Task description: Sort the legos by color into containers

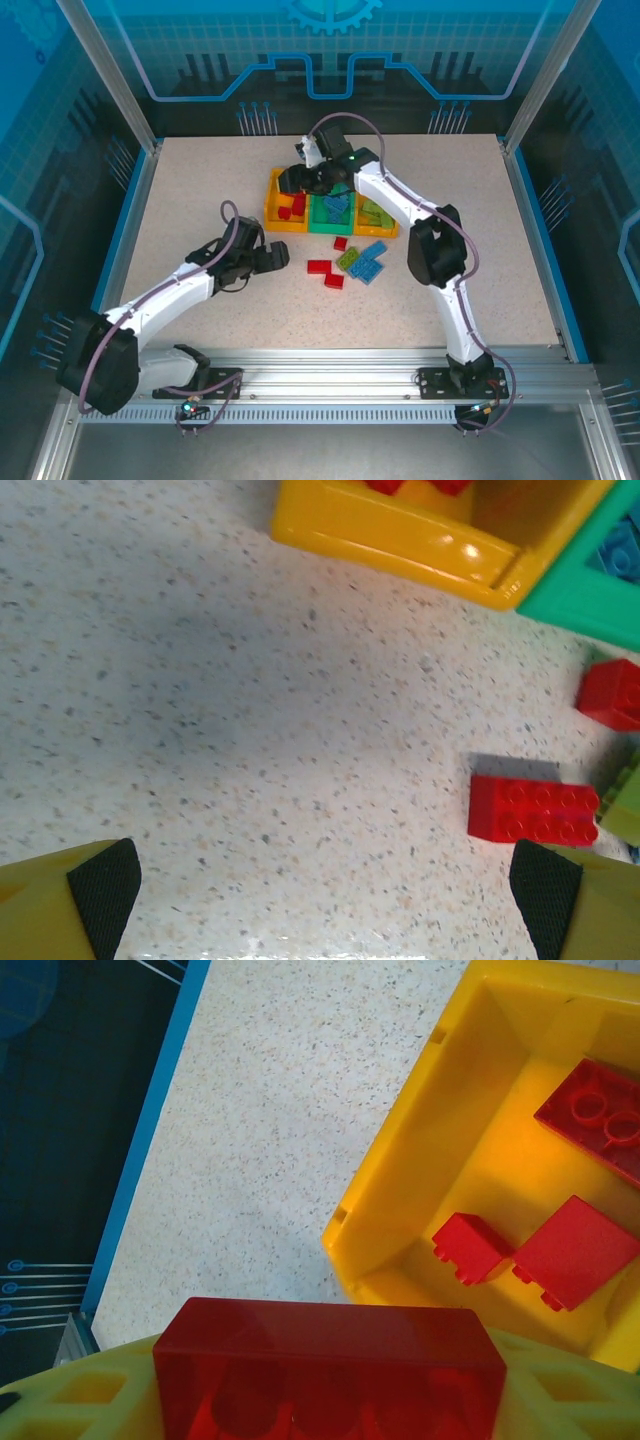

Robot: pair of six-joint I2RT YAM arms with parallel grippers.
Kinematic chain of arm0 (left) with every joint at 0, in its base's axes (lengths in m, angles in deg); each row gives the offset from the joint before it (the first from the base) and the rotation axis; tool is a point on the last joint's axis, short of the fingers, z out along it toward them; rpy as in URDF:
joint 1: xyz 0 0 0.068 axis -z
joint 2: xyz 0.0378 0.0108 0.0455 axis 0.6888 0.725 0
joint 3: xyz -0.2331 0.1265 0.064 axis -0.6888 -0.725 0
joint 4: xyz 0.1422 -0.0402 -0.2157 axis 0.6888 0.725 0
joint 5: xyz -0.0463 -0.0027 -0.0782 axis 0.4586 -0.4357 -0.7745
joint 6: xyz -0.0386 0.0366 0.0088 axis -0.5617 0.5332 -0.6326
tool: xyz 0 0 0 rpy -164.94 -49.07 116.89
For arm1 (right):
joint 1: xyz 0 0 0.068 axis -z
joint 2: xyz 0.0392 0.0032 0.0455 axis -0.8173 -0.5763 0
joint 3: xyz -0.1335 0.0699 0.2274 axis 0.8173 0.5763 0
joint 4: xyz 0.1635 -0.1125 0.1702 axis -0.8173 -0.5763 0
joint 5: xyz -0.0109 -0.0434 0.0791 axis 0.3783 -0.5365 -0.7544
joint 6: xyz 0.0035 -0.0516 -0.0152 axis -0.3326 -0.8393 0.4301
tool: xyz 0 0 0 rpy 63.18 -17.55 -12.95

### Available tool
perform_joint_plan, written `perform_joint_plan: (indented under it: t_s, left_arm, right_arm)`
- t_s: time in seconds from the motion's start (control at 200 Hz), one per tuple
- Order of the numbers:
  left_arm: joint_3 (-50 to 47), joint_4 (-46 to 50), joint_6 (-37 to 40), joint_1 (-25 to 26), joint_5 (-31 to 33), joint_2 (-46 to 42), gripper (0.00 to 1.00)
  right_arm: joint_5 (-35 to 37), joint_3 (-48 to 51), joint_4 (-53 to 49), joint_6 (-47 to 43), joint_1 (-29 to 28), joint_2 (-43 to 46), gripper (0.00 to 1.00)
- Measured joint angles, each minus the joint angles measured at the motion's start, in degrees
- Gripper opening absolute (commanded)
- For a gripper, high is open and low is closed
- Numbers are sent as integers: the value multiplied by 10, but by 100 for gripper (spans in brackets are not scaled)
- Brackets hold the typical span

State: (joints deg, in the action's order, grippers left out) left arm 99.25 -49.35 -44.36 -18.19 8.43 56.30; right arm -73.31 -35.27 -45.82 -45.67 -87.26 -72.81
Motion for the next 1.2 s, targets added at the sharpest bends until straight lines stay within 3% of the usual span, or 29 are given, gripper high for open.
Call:
perform_joint_plan:
  t_s: [0.185,0.335,0.68,1.02,1.201]
  left_arm:
    - [-1,-3,-22,54,8,0,99]
    - [-1,-15,-40,79,8,4,99]
    - [38,-30,-71,156,8,110,99]
    - [123,-37,-94,168,8,229,99]
    - [157,-27,-94,171,8,266,99]
  right_arm:
    - [7,-44,-25,9,0,-43,75]
    - [13,-51,-38,10,0,-50,87]
    - [30,-53,-63,-9,0,-30,91]
    - [83,169,-49,-36,32,201,92]
    - [106,267,-34,-41,71,262,92]
